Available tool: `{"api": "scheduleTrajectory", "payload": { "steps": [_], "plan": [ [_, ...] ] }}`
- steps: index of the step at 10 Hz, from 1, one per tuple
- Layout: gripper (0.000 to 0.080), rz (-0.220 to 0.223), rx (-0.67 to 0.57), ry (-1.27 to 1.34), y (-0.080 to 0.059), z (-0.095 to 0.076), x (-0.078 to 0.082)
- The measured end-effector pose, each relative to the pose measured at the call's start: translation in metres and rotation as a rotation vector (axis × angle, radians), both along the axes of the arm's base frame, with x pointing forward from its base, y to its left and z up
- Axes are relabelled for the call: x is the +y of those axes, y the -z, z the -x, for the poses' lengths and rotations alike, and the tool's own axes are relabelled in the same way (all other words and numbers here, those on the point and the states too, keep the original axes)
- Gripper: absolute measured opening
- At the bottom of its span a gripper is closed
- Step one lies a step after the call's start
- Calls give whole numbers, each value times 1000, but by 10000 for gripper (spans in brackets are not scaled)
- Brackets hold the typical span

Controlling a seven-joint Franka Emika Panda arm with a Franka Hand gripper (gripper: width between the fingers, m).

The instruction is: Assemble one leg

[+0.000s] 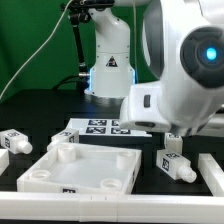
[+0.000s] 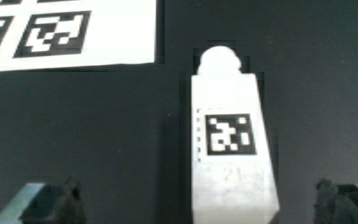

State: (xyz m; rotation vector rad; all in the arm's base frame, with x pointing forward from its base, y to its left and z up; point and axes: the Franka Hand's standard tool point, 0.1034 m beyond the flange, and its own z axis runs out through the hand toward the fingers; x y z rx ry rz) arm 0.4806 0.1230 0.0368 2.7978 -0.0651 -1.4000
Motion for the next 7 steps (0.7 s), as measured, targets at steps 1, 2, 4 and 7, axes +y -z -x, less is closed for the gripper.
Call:
{"api": "scheduleTrajectory", "payload": {
  "steps": [1, 2, 4, 7],
  "plan": [
    [650, 3, 7, -2, 3, 3, 2],
    [650, 1, 3, -3, 8, 6, 5],
    [650, 3, 11, -4, 20, 15, 6],
    [650, 3, 6, -2, 29, 20, 6]
  ]
}}
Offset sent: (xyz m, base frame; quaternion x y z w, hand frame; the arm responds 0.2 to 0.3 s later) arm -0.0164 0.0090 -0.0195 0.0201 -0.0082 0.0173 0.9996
